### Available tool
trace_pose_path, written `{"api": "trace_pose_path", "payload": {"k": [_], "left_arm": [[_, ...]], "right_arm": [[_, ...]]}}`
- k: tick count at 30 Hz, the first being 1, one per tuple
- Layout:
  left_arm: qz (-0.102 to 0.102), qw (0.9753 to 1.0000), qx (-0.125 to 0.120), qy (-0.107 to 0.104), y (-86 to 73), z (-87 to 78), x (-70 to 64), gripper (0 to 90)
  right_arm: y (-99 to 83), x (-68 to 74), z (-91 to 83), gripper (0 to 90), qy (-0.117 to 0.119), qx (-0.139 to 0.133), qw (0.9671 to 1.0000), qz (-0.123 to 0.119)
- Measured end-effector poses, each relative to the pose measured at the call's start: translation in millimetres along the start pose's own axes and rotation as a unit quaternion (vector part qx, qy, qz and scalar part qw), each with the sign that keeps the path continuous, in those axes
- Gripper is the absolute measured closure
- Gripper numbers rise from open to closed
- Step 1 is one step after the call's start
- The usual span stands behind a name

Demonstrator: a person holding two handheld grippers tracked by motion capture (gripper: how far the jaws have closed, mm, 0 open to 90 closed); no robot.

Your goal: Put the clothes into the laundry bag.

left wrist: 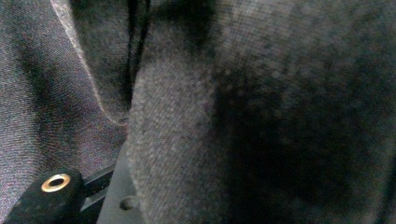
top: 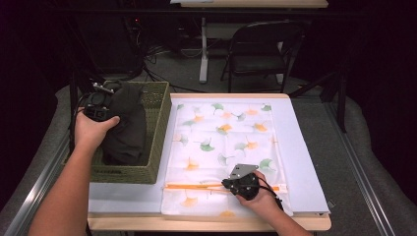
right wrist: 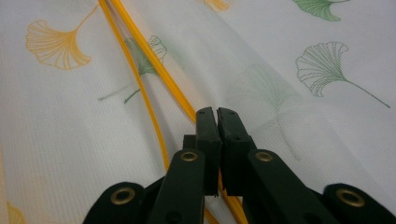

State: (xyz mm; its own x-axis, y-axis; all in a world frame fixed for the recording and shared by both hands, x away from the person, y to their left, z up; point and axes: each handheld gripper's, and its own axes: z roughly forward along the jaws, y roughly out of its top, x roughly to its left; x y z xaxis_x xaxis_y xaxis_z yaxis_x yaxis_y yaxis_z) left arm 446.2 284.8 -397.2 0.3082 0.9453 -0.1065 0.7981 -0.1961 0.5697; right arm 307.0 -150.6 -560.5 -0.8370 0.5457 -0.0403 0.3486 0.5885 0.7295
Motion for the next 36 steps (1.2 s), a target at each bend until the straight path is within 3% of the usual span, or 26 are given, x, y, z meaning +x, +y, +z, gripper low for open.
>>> {"api": "trace_pose_path", "payload": {"k": [10,20,29,30,32,33,36], "left_arm": [[0.007,0.9999,-0.001,-0.011,-2.1,-10.4,-1.8,61.5],[0.017,0.9996,0.009,-0.021,-5.4,-15.9,-2.1,61.4],[0.036,0.9987,0.023,-0.03,-6.5,-22.1,-9.6,61.4],[0.055,0.9973,0.031,-0.038,-7.9,-26.7,-16.0,61.4],[0.055,0.9973,0.031,-0.038,-7.9,-26.7,-16.0,61.3],[0.055,0.9973,0.031,-0.038,-7.9,-26.7,-16.0,61.3],[0.055,0.9973,0.031,-0.038,-7.9,-26.7,-16.0,61.3]], "right_arm": [[0.8,-2.3,-0.3,89.4,0.005,-0.001,0.9999,0.014],[1.1,-1.8,-0.4,89.2,0.003,0.0,0.9999,0.012],[0.4,1.7,0.5,80.0,-0.007,-0.001,1.0,-0.006],[0.3,1.7,0.6,79.1,-0.009,-0.001,0.9999,-0.007],[-1.9,-0.8,-1.2,79.1,-0.013,0.001,0.9999,-0.002],[-1.9,-0.8,-1.2,70.6,-0.013,0.001,0.9999,-0.002],[-1.9,-0.8,-1.2,70.6,-0.013,0.001,0.9999,-0.002]]}}
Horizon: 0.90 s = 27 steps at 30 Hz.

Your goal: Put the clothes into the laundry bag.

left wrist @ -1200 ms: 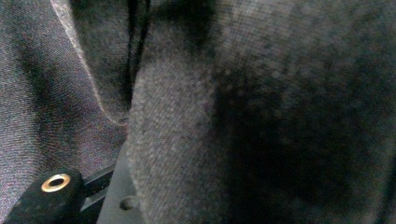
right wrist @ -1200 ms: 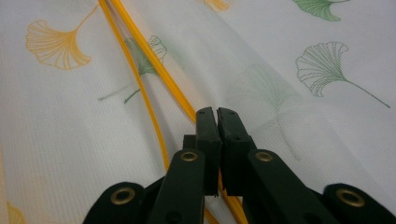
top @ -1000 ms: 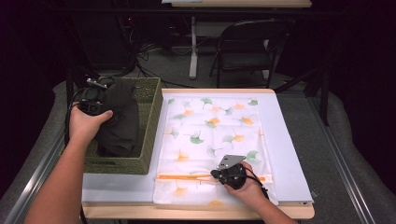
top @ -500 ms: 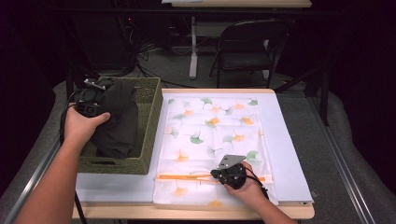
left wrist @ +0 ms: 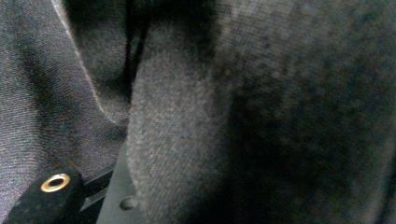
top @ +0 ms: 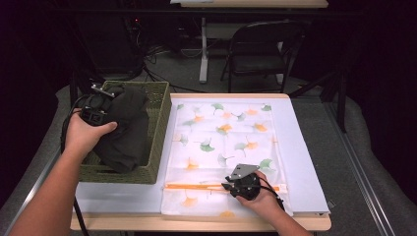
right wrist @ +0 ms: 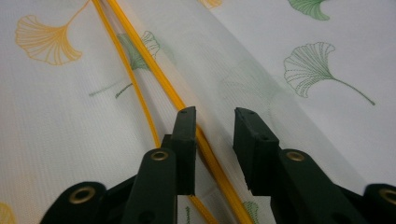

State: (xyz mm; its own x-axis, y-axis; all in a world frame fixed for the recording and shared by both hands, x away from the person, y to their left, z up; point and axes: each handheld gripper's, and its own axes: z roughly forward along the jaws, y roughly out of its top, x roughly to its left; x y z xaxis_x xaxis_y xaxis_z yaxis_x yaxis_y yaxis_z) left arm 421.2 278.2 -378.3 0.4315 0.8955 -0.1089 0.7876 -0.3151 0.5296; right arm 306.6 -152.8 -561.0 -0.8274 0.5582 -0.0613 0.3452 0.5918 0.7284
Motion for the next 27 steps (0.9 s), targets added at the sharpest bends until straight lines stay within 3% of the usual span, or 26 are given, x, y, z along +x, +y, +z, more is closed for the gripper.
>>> {"api": "trace_pose_path", "payload": {"k": [3,4,8,13,18,21,27], "left_arm": [[0.003,1.0,0.002,-0.002,-0.7,-1.1,-2.0,61.3],[0.005,1.0,0.003,-0.003,-0.9,-1.5,-2.6,61.3],[0.011,0.9999,0.004,-0.003,-1.1,-3.2,-5.3,61.3],[0.011,0.9999,0.005,-0.004,-1.3,-3.7,-7.2,61.3],[0.017,0.9998,0.007,-0.006,-1.6,-5.0,-8.5,61.3],[0.024,0.9996,0.009,-0.009,-2.3,-6.5,-9.7,61.3],[0.029,0.9995,0.01,-0.011,-3.2,-8.6,-11.4,61.3]], "right_arm": [[0.0,0.0,0.0,70.6,0.0,0.0,1.0,0.0],[-1.5,-2.5,0.2,66.8,0.006,-0.002,1.0,0.005],[-3.1,-6.6,0.4,66.0,0.021,-0.004,0.9996,0.019],[-2.5,-10.9,1.4,77.2,0.028,-0.003,0.9993,0.024],[0.9,-10.9,2.5,87.4,0.022,0.005,0.9996,0.013],[3.4,-10.9,3.4,88.4,0.021,0.01,0.9997,0.009],[6.5,-14.1,2.9,88.6,0.033,0.011,0.999,0.029]]}}
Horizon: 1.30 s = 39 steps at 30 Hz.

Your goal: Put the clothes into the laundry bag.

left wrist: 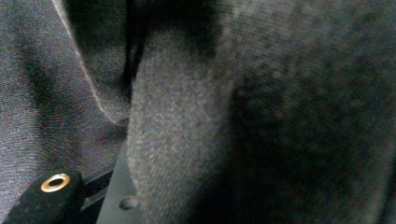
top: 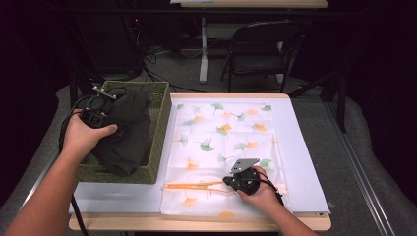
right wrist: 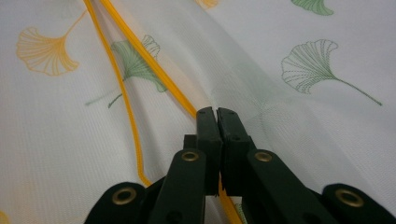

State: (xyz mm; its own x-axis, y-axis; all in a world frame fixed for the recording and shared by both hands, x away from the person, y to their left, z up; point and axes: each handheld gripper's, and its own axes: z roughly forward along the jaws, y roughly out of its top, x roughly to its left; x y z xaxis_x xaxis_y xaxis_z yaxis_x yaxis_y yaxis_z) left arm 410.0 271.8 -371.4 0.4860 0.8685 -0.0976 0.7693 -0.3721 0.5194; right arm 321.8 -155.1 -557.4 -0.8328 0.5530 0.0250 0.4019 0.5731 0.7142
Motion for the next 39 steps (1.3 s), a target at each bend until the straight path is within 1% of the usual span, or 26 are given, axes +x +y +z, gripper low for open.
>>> {"api": "trace_pose_path", "payload": {"k": [2,3,4,5,8,9,10,11,12,13,14,16,18,22,23,25,27,32,33,35,36,39], "left_arm": [[-0.001,1.0,0.001,0.0,-0.2,-0.3,-0.8,61.3],[0.0,1.0,0.002,0.0,-0.3,-0.6,-1.1,61.3],[0.0,1.0,0.002,0.0,-0.3,-0.6,-1.1,61.3],[0.0,1.0,0.002,0.0,-0.3,-0.6,-1.1,61.3],[0.0,1.0,0.002,0.0,-0.3,-0.6,-1.1,61.3],[0.005,1.0,0.001,-0.004,-0.8,-1.1,-2.6,61.3],[0.005,1.0,0.001,-0.004,-0.8,-1.1,-2.6,61.3],[0.005,1.0,0.001,-0.004,-0.8,-1.1,-2.6,61.3],[0.005,1.0,0.001,-0.004,-0.8,-1.1,-2.6,61.3],[0.01,0.9999,0.007,-0.008,-0.2,-0.5,-3.1,61.3],[0.006,0.9999,0.009,-0.007,-0.2,-0.3,-3.7,61.3],[0.007,0.9999,0.009,-0.008,0.0,0.0,-3.5,61.3],[0.012,0.9998,0.013,-0.01,0.4,0.2,-2.7,61.3],[0.015,0.9997,0.016,-0.011,0.9,-0.4,-2.9,61.3],[0.016,0.9997,0.016,-0.011,1.0,-0.6,-3.0,61.3],[0.018,0.9996,0.019,-0.012,1.4,-1.6,-3.7,61.3],[0.019,0.9995,0.023,-0.012,1.8,-2.7,-4.4,61.3],[0.019,0.9994,0.028,-0.01,3.2,-5.0,-5.8,61.3],[0.022,0.9992,0.032,-0.012,4.4,-6.3,-6.1,61.3],[0.02,0.9992,0.031,-0.012,4.7,-6.6,-6.8,61.2],[0.022,0.9991,0.033,-0.011,5.3,-7.2,-7.3,61.2],[0.026,0.999,0.036,-0.011,6.9,-8.7,-8.4,61.2]], "right_arm": [[2.4,0.0,-2.6,88.7,0.0,-0.001,1.0,0.002],[3.4,-0.7,-4.1,88.7,0.002,-0.006,1.0,0.001],[3.4,-0.7,-4.1,88.7,0.002,-0.006,1.0,0.001],[4.2,-1.3,-5.4,88.7,0.007,-0.008,0.9999,0.007],[4.2,-1.3,-5.4,88.7,0.007,-0.008,0.9999,0.007],[4.2,-1.3,-5.4,88.7,0.007,-0.008,0.9999,0.007],[4.2,-1.3,-5.4,88.7,0.007,-0.008,0.9999,0.007],[10.0,-5.4,-7.7,88.7,0.011,-0.005,0.9999,0.008],[10.0,-5.4,-7.7,88.7,0.011,-0.005,0.9999,0.008],[11.6,-7.7,-7.6,88.7,0.014,0.001,0.9998,0.01],[11.7,-8.8,-7.5,88.7,0.018,0.001,0.9998,0.01],[11.4,-10.1,-7.1,88.7,0.021,0.002,0.9996,0.017],[11.5,-11.3,-7.5,88.7,0.026,0.002,0.9995,0.019],[14.7,-12.3,-9.2,88.7,0.026,0.002,0.9996,0.015],[16.5,-13.4,-10.1,88.7,0.025,0.001,0.9996,0.01],[21.8,-16.0,-14.0,88.7,0.025,-0.004,0.9996,0.016],[25.0,-19.2,-14.9,88.7,0.029,-0.001,0.9993,0.022],[34.1,-26.2,-18.7,88.7,0.029,-0.006,0.9992,0.027],[36.2,-27.9,-19.6,88.7,0.03,-0.006,0.9992,0.027],[40.5,-31.1,-21.2,88.7,0.029,-0.011,0.9991,0.029],[40.5,-31.1,-21.2,88.7,0.029,-0.011,0.9991,0.029],[48.8,-36.4,-23.4,88.7,0.032,-0.017,0.9987,0.035]]}}
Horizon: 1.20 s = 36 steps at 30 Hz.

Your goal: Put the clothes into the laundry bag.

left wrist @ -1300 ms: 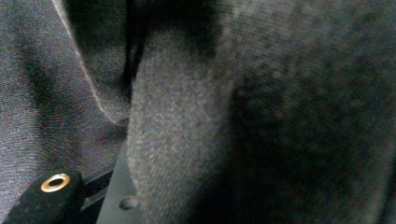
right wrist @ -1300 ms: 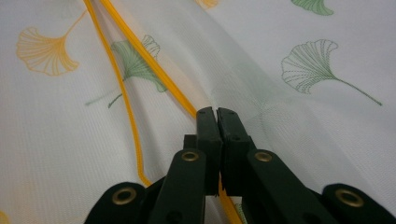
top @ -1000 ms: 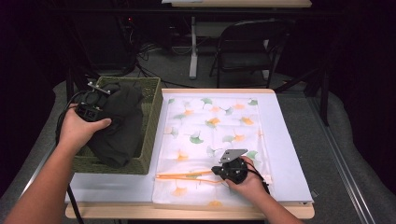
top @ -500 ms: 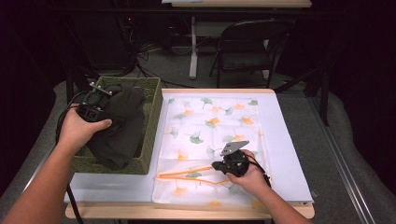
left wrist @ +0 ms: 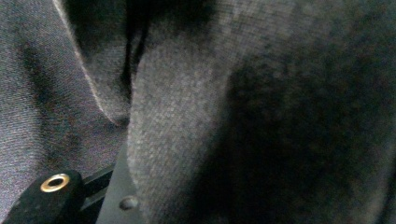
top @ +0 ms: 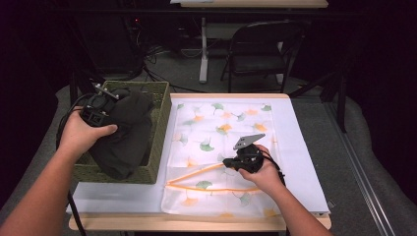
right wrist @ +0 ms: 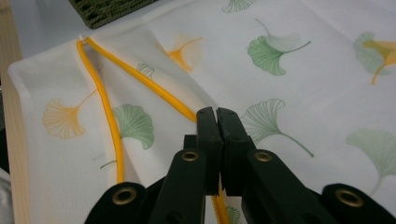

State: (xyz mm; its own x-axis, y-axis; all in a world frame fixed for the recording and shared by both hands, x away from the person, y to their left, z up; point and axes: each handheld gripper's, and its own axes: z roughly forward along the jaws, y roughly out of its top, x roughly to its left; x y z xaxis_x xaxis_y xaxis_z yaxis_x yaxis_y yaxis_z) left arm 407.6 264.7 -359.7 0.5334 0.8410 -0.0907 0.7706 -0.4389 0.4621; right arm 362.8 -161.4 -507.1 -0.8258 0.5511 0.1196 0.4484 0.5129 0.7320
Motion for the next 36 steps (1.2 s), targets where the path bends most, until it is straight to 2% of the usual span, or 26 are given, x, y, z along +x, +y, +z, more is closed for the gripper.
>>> {"api": "trace_pose_path", "payload": {"k": [8,17,24,36], "left_arm": [[0.005,1.0,0.003,0.003,2.8,-1.7,-3.5,61.2],[0.002,1.0,-0.002,0.004,4.0,-5.5,-5.3,61.2],[0.005,1.0,-0.005,0.004,4.8,-7.9,-8.8,61.2],[0.01,0.9999,-0.002,0.002,4.8,-7.8,-11.3,61.2]], "right_arm": [[12.5,-6.8,-0.7,88.8,-0.003,-0.007,1.0,-0.001],[16.1,-11.3,-1.4,88.8,-0.007,-0.015,0.9999,0.005],[25.7,-16.7,-2.6,88.8,-0.013,-0.029,0.9995,0.0],[33.3,-31.7,-2.3,88.9,-0.03,-0.055,0.9978,0.023]]}}
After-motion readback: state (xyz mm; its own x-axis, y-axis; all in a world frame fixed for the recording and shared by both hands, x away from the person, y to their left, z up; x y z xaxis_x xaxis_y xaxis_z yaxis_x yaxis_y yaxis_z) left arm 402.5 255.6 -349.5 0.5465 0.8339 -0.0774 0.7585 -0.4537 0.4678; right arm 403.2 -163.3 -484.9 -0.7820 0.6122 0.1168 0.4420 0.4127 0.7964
